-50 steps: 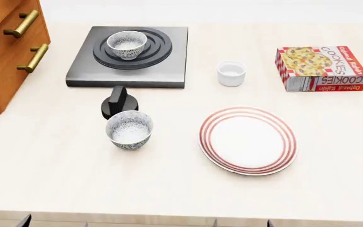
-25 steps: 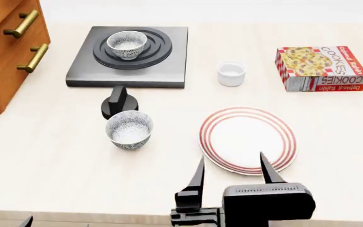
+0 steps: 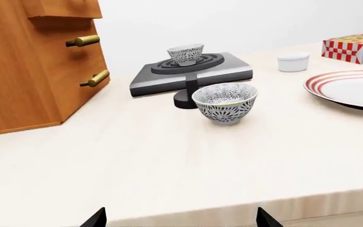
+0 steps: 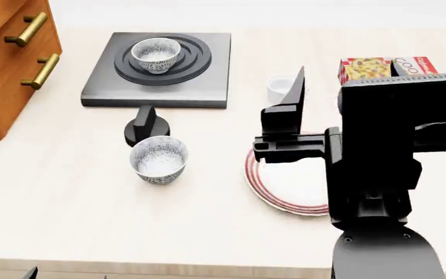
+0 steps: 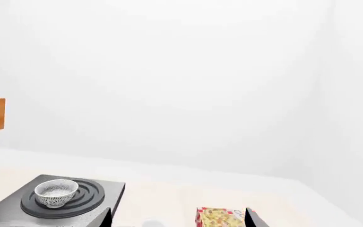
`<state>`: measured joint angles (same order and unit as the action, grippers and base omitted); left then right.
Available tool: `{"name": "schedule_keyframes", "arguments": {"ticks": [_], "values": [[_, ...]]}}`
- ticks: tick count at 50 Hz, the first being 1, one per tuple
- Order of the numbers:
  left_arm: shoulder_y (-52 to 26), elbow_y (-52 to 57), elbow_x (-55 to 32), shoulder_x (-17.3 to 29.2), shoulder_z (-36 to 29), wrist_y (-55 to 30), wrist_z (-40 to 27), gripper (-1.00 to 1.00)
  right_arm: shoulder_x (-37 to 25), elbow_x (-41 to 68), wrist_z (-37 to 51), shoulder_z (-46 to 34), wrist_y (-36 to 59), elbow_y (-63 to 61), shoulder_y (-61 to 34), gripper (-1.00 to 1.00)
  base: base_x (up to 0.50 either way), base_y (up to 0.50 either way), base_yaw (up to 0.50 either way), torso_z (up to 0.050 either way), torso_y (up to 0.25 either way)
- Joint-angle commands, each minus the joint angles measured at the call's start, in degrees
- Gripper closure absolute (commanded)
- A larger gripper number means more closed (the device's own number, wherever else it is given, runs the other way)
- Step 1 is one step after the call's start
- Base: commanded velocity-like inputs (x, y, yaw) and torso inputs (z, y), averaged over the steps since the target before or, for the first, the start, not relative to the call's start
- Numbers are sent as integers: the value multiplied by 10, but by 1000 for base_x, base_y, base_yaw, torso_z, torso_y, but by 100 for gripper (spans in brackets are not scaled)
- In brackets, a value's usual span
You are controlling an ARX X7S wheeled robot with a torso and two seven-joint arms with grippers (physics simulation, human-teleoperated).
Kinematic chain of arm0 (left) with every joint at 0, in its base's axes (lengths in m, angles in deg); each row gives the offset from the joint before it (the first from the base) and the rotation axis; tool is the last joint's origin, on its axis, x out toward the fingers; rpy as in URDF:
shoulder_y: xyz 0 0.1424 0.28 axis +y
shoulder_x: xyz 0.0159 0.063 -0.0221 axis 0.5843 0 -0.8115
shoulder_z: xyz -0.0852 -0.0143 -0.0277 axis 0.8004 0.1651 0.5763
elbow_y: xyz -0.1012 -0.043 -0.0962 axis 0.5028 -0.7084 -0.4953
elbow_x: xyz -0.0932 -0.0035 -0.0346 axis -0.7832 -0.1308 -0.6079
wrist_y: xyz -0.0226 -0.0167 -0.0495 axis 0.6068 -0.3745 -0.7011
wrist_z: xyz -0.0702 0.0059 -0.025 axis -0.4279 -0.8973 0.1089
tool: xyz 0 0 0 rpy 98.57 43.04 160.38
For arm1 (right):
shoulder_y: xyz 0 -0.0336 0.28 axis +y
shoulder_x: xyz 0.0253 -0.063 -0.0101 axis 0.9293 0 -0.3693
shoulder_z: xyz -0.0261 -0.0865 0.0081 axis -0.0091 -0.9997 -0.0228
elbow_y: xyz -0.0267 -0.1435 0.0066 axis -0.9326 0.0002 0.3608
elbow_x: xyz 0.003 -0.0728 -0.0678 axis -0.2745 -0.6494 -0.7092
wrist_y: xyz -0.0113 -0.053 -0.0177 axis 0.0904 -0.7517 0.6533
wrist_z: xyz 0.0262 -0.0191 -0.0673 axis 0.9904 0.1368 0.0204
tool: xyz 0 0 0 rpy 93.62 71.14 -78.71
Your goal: Pick the akita bowl on the stove and place it on the plate.
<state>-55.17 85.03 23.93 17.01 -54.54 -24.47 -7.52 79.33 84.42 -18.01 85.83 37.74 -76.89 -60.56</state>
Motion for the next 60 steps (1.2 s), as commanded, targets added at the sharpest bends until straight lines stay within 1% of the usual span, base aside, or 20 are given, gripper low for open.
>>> {"name": "schedule_keyframes", "arguments": {"ticks": [1, 5, 8, 10, 17, 22, 30, 36, 41, 43, 48, 49, 53, 59, 60], "values": [[-1, 1, -23, -9, 17, -6, 7, -100, -21, 0, -29, 69, 42, -43, 20, -100, 0, 0, 0, 0, 0], [-1, 1, -25, -7, 15, -5, 5, -100, -20, 2, -28, 84, 26, -44, 41, -100, 0, 0, 0, 0, 0], [-4, -6, -26, -7, 13, 0, 4, -100, -22, -1, -26, 81, 15, -38, 47, -100, 0, 0, 0, 0, 0], [0, 11, -28, -5, 13, -11, 3, -100, -22, 1, -27, 82, 7, -35, 50, -100, 0, 0, 0, 0, 0], [-4, -2, -29, -2, 9, 1, -1, -100, -30, -2, -27, 70, -13, -27, 67, -100, 0, 0, 0, 0, 0], [0, 11, -34, 0, 9, -6, -4, -100, -29, 2, -28, 72, -9, -28, 66, -100, 0, 0, 0, 0, 0], [-4, -7, -37, 2, 5, 9, -6, -100, -26, 9, -28, 78, -11, -29, 67, -100, 0, 0, 0, 0, 0], [-1, 12, -39, 5, 3, -6, -10, -100, -28, 12, -28, 78, -14, -29, 68, -100, 0, 0, 0, 0, 0], [-1, 17, -32, 9, -1, 3, -16, -100, -28, 14, -28, 79, -13, -29, 67, -100, 0, 0, 0, 0, 0], [1, 18, -8, 14, -11, 12, -26, -100, -28, 15, -28, 78, -10, -30, 66, -100, 0, 0, 0, 0, 0], [-9, 39, -20, 14, 0, -12, -32, -100, -29, 17, -27, 78, -12, -30, 67, -100, 0, 0, 0, 0, 0], [-10, 67, -26, 15, 5, -37, -34, -100, -29, 17, -27, 78, -15, -29, 68, -100, 0, 0, 0, 0, 0], [-24, 100, -34, 19, 9, -74, -33, -100, -30, 18, -26, 78, -14, -30, 68, -100, 0, 0, 0, 0, 0], [-62, 161, -49, 24, 15, -160, -32, -100, -31, 20, -25, 77, -17, -28, 69, -100, 0, 0, 0, 0, 0], [-66, 161, -49, 24, 14, -164, -32, -100, -31, 20, -25, 77, -18, -28, 69, -100, 0, 0, 0, 0, 0]]}}
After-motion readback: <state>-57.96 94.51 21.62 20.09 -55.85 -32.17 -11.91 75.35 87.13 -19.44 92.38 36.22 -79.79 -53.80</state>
